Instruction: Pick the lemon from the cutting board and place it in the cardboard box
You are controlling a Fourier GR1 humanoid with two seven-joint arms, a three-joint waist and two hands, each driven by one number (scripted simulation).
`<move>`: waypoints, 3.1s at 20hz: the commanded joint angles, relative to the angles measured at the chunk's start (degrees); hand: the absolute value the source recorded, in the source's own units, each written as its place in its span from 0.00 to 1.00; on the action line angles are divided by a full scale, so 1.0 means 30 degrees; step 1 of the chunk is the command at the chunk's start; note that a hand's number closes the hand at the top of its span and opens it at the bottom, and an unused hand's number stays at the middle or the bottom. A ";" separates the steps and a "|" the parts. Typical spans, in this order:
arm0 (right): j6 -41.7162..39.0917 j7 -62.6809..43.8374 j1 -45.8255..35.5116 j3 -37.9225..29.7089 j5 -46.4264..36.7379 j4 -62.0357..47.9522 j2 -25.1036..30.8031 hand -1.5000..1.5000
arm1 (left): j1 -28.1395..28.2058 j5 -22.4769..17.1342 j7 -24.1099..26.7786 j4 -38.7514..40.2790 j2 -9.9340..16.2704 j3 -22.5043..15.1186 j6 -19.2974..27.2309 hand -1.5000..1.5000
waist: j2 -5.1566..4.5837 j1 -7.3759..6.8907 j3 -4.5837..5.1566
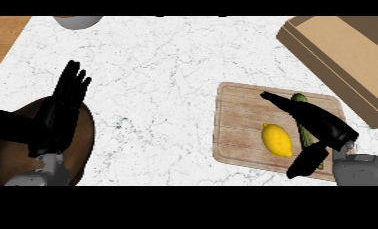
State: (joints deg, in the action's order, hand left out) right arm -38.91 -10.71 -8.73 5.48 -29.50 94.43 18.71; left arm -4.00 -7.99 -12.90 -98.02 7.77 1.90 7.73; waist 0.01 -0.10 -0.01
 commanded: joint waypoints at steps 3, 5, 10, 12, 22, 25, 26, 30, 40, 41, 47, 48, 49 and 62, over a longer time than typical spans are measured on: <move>-0.0649 0.0318 -0.0351 -0.0228 -0.0582 -0.0646 -0.0296 0.00 | -0.0913 0.1049 0.0997 0.1572 -0.1012 -0.0530 0.0344 0.50 | -0.0008 0.0049 0.0005; 0.0198 0.1361 -0.0642 0.0036 -0.1336 -0.1830 -0.0413 0.00 | -0.0528 -0.0930 0.0987 0.1734 0.0897 0.1838 -0.1670 0.50 | -0.0017 -0.0021 0.0005; -0.0178 0.2278 0.0056 -0.0272 -0.1883 -0.1768 -0.0043 0.00 | -0.1522 -0.0148 0.0002 0.1874 -0.0071 0.1202 -0.0678 0.50 | -0.0009 0.0048 0.0004; 0.0385 0.1790 -0.0077 0.0318 -0.2466 -0.1579 -0.0992 0.00 | -0.1803 -0.0107 -0.1111 0.0861 0.0620 0.1541 -0.0822 0.50 | -0.0001 0.0024 0.0003; 0.1921 0.5320 -0.0162 0.0649 -0.4342 -0.2096 0.0023 1.00 | -0.1097 0.0629 0.0112 0.1331 -0.0827 0.0558 -0.0498 0.50 | -0.0012 0.0011 0.0001; 0.1745 0.4461 -0.0384 0.0850 -0.4793 -0.1192 -0.0488 1.00 | -0.1310 0.0947 -0.1770 -0.0229 -0.0350 0.0510 -0.0140 0.50 | 0.0014 0.0002 0.0002; 0.1936 0.4232 -0.0672 0.0766 -0.4859 -0.1110 -0.0748 1.00 | -0.0768 0.0254 -0.1856 -0.0710 0.0082 0.1116 -0.0711 0.50 | 0.0016 -0.0026 0.0003; 0.4646 0.5869 -0.0402 0.0511 -0.5915 -0.1987 -0.0784 1.00 | -0.0701 -0.0107 -0.1080 -0.0130 0.0122 0.1331 -0.1312 0.50 | 0.0009 -0.0027 0.0001; 0.6006 0.4332 0.0156 0.5595 -1.0621 0.3594 -0.1623 1.00 | -0.0477 -0.0274 0.0544 0.1401 0.0009 0.1707 -0.1767 0.50 | 0.0026 0.0068 0.0015; 0.6361 0.3718 0.0149 0.6241 -1.1039 0.3939 -0.2489 1.00 | -0.0570 0.0686 -0.0976 -0.0101 -0.0382 0.0960 -0.0540 0.50 | 0.0047 0.0024 0.0005; 0.2532 0.3433 0.0813 0.4892 -0.9474 1.0441 -0.0834 1.00 | -0.0197 0.0733 -0.0381 -0.0135 -0.0470 0.1052 -0.0646 0.50 | 0.0071 0.0152 0.0013; 0.3009 0.2966 0.0121 0.4998 -0.9599 0.9098 -0.2163 1.00 | -0.0294 0.1114 0.0538 0.0982 -0.1091 0.0608 -0.0506 0.50 | 0.0015 0.0072 0.0011; 0.2423 0.1741 0.0004 0.4422 -0.8663 1.0143 -0.3161 1.00 | -0.1198 0.1167 0.0676 0.1877 -0.1050 0.0949 -0.0221 0.50 | 0.0014 0.0221 0.0021; 0.1611 -0.3685 -0.5998 -0.5365 -0.5188 0.9712 -0.3791 1.00 | -0.0495 0.0538 0.0336 0.1229 -0.0462 0.1320 -0.1063 0.50 | -0.0002 0.0030 0.0014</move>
State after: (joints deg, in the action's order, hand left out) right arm -31.11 -17.98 -21.28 -2.58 -49.10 125.44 5.69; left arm -6.35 -6.51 -13.71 -95.78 6.63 5.47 4.79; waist 0.05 -0.01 0.03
